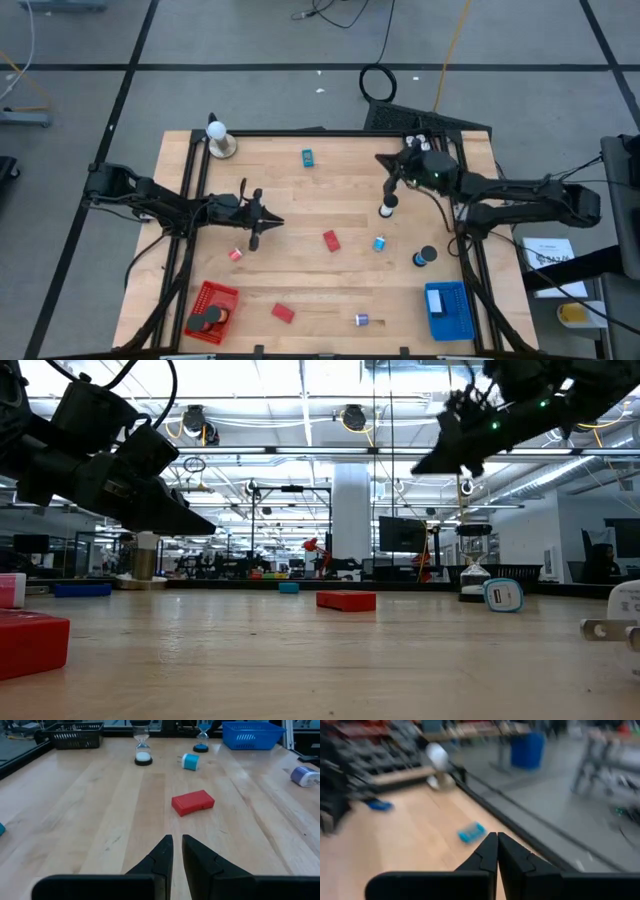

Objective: Pick & Place Office items
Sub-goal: Put the red digital clock into the blue bin

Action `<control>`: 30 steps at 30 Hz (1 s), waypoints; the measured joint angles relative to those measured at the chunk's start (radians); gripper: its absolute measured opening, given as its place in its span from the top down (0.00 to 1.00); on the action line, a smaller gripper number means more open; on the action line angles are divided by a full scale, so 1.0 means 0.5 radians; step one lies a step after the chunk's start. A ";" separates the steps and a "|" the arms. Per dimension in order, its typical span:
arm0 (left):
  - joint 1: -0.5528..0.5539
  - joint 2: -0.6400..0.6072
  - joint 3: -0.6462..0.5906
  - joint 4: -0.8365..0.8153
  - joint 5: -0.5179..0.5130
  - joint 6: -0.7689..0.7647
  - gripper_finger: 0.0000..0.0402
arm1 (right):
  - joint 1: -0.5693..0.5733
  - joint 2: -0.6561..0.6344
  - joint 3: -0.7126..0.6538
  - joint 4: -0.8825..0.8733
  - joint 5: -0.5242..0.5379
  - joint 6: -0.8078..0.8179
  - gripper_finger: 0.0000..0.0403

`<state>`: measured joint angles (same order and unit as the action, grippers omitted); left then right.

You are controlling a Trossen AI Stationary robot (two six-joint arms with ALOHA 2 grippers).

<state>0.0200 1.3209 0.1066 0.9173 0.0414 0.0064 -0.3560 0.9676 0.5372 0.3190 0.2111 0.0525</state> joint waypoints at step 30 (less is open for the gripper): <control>-0.153 0.002 0.513 -0.640 -0.556 -0.016 0.99 | 0.346 0.000 -0.594 1.613 0.043 -0.114 0.99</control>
<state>-0.0567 1.3220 0.3632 0.5971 -0.2368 -0.0014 -0.1829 0.9676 0.2401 1.1255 0.2329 -0.0044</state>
